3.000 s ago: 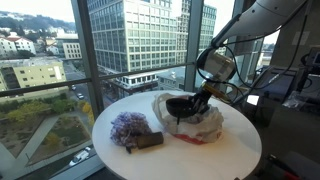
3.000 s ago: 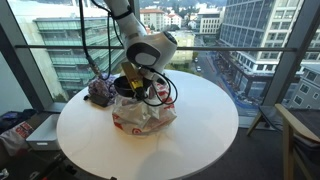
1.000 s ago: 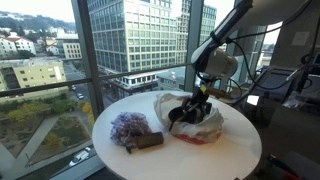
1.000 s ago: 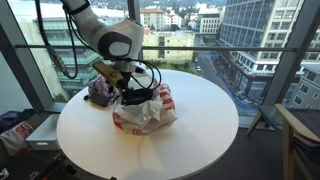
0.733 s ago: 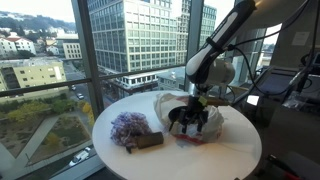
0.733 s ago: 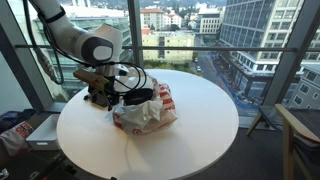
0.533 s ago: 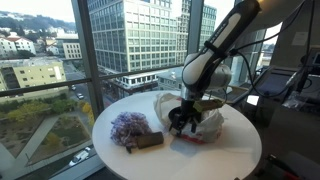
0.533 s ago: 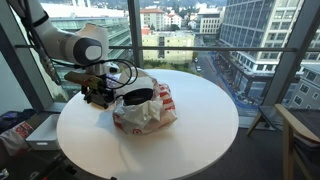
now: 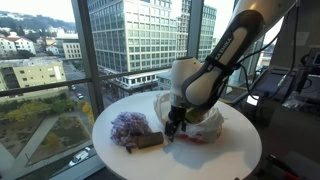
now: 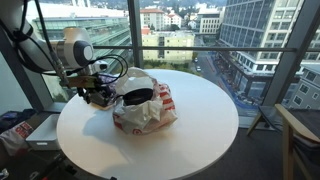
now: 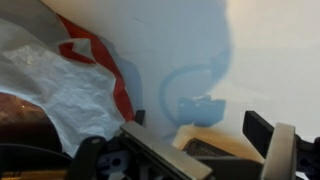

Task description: Put the items, which are on the table, in the plastic

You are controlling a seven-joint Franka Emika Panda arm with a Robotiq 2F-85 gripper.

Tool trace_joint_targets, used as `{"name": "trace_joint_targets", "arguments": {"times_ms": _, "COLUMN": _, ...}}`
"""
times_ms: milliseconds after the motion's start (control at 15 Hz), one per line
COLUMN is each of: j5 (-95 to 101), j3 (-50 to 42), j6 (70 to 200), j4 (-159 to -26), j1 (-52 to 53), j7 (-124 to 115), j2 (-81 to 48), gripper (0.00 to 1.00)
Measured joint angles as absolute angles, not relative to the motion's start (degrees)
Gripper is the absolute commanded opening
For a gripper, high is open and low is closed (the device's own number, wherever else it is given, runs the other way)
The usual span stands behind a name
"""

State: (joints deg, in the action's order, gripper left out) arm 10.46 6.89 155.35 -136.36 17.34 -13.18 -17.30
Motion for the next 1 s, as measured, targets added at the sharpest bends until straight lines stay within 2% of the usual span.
{"name": "trace_joint_targets", "arguments": {"times_ms": 533, "j5": 22.7, "j3": 7.8, "j6": 151.9, "j4": -134.6, "j1": 20.1, "j7": -3.9, "j2": -18.9, "gripper": 1.00}}
{"name": "trace_joint_targets", "arguments": {"times_ms": 1000, "j5": 29.7, "j3": 10.3, "j6": 147.6, "j4": -127.8, "j1": 22.0, "j7": 7.3, "j2": -23.0, "gripper": 1.00}}
